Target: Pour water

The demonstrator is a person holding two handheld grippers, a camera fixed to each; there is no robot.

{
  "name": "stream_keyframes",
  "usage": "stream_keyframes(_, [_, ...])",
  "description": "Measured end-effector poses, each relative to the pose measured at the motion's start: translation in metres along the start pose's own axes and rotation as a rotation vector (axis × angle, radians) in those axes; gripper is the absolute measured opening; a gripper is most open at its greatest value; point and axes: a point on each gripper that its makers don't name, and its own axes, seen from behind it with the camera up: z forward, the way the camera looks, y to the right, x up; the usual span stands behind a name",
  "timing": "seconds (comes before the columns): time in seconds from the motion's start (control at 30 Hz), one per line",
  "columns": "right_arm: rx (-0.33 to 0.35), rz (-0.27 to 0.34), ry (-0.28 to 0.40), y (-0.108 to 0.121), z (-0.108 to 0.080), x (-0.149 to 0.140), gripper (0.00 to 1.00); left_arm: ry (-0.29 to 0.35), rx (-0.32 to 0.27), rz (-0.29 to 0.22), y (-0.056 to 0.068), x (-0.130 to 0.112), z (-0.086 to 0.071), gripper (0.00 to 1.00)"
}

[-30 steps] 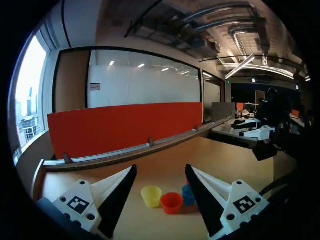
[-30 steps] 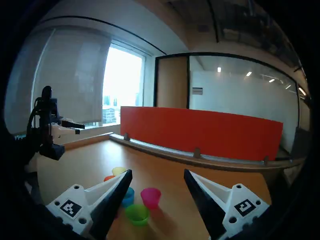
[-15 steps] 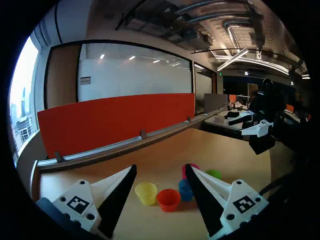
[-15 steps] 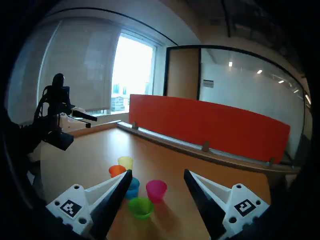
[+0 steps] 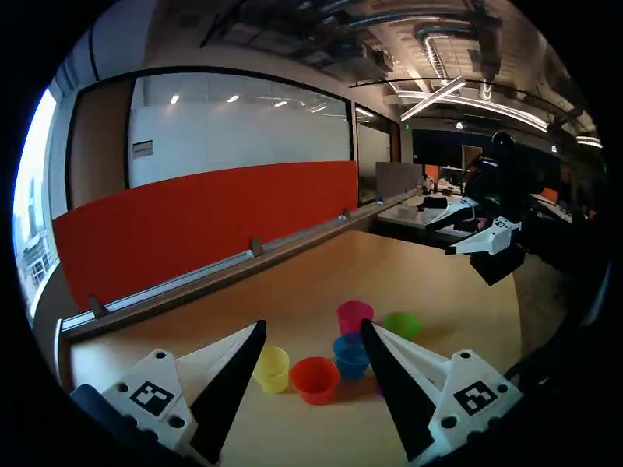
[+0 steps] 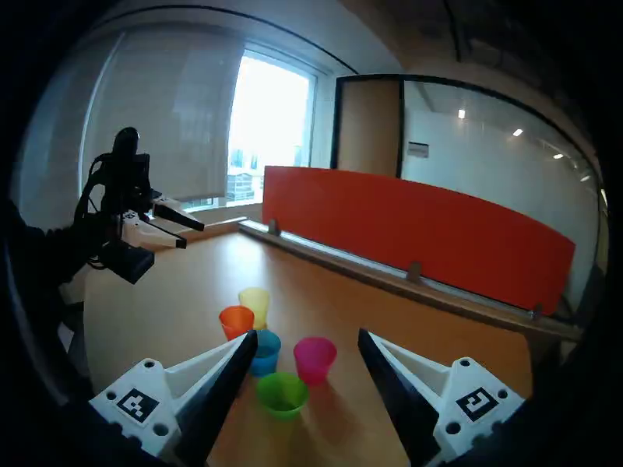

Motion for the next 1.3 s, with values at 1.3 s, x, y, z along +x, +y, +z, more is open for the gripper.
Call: stream_keyframes(1.3, [0.076,0.0,-0.155,-0.024,0.03,-0.081,1.0,-0.16,-0.153,0.103,0.035,-0.049,0.072,0.89])
